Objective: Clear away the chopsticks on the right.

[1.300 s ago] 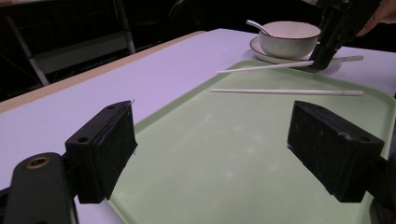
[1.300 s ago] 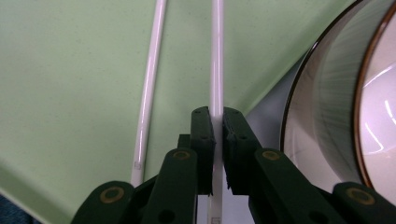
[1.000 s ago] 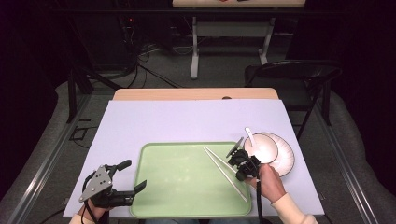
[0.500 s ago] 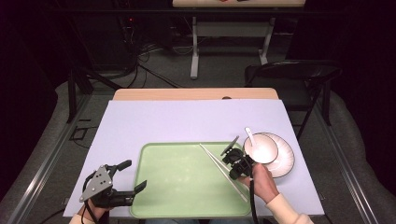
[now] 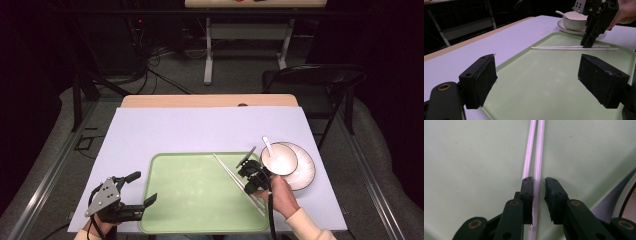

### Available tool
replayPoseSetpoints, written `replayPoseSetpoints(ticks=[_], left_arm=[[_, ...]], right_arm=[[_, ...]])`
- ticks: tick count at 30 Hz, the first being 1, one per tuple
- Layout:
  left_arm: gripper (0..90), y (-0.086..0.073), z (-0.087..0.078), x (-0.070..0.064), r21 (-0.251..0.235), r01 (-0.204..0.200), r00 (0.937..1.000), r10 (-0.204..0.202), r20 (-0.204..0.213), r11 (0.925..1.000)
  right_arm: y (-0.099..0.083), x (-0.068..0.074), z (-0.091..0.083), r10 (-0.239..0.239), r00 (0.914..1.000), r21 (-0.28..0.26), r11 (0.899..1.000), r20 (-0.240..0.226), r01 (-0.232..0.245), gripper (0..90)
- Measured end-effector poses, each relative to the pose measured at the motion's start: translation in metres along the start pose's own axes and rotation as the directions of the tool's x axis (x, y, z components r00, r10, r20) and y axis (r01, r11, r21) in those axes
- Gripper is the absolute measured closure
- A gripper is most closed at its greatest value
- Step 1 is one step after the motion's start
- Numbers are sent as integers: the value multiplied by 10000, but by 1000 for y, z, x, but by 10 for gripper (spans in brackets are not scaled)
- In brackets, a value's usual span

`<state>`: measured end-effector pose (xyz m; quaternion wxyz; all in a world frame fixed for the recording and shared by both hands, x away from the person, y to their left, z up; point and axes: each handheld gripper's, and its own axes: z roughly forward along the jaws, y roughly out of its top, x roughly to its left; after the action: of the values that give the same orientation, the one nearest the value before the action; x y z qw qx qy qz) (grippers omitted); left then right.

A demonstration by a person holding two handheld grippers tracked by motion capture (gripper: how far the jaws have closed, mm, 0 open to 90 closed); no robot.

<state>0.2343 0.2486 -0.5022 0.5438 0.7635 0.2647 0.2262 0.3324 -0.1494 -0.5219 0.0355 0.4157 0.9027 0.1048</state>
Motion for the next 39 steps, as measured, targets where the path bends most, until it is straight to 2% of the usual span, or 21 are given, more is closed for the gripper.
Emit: replayPoseSetpoints(ticks=[2, 3, 4, 7, 12, 16, 18, 19, 20, 22, 23, 29, 31, 32, 33, 35, 36, 39], left_arm=[[151, 0, 0, 0, -15, -6, 10000, 6, 11, 10000], [152, 0, 0, 0, -15, -1, 10000, 1, 8, 10000], [152, 0, 0, 0, -3, -5, 10000, 5, -3, 10000], [152, 0, 0, 0, 8, 4, 10000, -4, 2, 10000], [152, 0, 0, 0, -11, 1, 10000, -1, 13, 10000], [152, 0, 0, 0, 15, 5, 10000, -5, 9, 10000], [152, 0, 0, 0, 1, 16, 10000, -16, 9, 10000], [152, 0, 0, 0, 1, 26, 10000, -26, 3, 10000], [152, 0, 0, 0, 3, 12, 10000, -12, 18, 10000], [152, 0, 0, 0, -10, -1, 10000, 1, 11, 10000], [152, 0, 0, 0, -17, 20, 10000, -20, 10, 10000], [151, 0, 1, 0, 33, 13, 10000, -13, 13, 10000], [152, 0, 1, 0, 23, 36, 10000, -36, 4, 10000], [152, 0, 1, 0, 21, 42, 10000, -42, 13, 10000], [151, 0, 1, 0, 39, -3, 10000, 3, 21, 10000], [151, 0, 1, 0, 62, 5, 10000, -5, 31, 10000], [151, 0, 1, 0, 60, -11, 10000, 10, 30, 10000], [152, 0, 1, 0, 47, -10, 10000, 10, 30, 10000]], right_arm=[[-1, 0, -2, -20, 9999, -43, 10000, 102, 20, 714], [-1, -1, -3, -178, 9997, -54, 9998, 145, 179, 691], [-2, 0, -4, -141, 9998, -133, 9998, 160, 143, 656], [-4, 0, -10, -470, 9986, -356, 9982, 247, 478, 520], [-12, 1, -25, -956, 9946, -1334, 9860, 405, 1002, 276], [-19, 2, -37, -1248, 9901, -2239, 9651, 641, 1361, 146], [-24, 2, -44, -1467, 9869, -2737, 9485, 666, 1594, 141], [-26, 2, -45, -1456, 9871, -2846, 9454, 665, 1586, 130], [-29, 2, -48, -1624, 9840, -3016, 9369, 727, 1769, 126], [-37, 2, -52, -1676, 9817, -3282, 9257, 904, 1882, 99], [-42, 1, -54, -1729, 9805, -3494, 9164, 937, 1950, 91], [-68, -5, -62, -1700, 9762, -3962, 8938, 1344, 2102, 20], [-77, -8, -64, -1541, 9775, -4144, 8876, 1441, 2011, 0], [-83, -9, -64, -1471, 9776, -4310, 8802, 1506, 1989, 0], [-87, -10, -65, -1395, 9785, -4350, 8795, 1519, 1930, 0], [-96, -12, -65, -1371, 9791, -4705, 8611, 1503, 1928, 0], [-101, -14, -66, -1319, 9797, -4753, 8593, 1508, 1889, 0], [-115, -16, -66, -1201, 9820, -5111, 8408, 1456, 1786, 0]])
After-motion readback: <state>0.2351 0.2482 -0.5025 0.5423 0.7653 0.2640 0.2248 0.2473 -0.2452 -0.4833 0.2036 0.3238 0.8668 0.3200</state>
